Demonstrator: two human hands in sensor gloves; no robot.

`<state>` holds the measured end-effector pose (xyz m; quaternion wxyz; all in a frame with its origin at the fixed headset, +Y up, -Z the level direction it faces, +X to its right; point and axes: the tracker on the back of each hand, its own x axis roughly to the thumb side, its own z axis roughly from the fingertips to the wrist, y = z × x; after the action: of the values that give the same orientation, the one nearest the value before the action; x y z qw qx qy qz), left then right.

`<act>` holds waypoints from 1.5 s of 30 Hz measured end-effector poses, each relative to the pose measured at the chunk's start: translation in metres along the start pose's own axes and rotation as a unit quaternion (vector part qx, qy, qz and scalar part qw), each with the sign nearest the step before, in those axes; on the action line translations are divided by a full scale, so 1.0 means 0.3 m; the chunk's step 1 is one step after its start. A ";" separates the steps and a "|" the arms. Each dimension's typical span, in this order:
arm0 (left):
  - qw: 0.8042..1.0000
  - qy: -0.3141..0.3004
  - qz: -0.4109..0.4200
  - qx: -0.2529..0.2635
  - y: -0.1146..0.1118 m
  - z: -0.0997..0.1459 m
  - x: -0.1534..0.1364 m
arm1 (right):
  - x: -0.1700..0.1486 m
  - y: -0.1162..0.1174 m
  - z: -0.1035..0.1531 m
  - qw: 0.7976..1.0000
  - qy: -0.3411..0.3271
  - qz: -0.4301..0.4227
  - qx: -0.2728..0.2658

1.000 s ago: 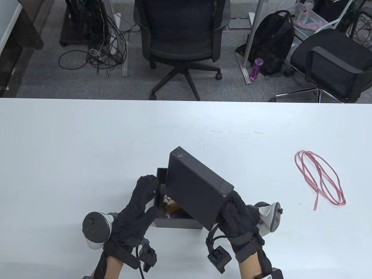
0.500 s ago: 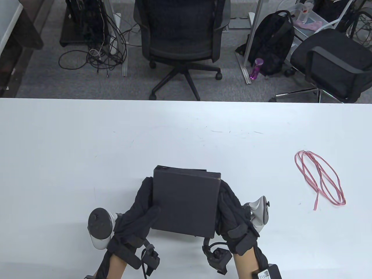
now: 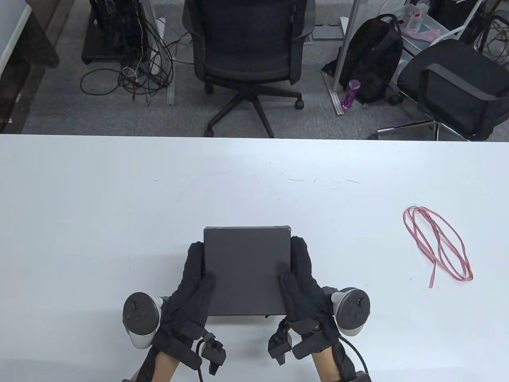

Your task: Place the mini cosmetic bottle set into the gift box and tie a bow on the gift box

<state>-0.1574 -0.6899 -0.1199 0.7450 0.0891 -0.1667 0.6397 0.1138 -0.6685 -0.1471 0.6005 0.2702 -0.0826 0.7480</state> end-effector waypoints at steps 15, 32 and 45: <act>0.992 0.068 -0.095 -0.049 -0.013 -0.007 0.009 | -0.103 0.029 0.021 0.990 0.137 -0.030 0.006; 0.981 0.144 -0.109 -0.067 -0.028 -0.016 -0.077 | -0.170 0.051 0.033 0.984 0.176 -0.019 0.005; 0.967 0.143 -0.211 -0.018 -0.035 -0.024 -0.081 | -0.189 0.065 0.015 0.979 0.204 0.025 0.003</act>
<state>-0.1491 -0.7115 -0.1344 0.8806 0.0159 -0.0473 0.4712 0.1042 -0.7240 -0.1680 0.5852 0.1117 0.0369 0.8023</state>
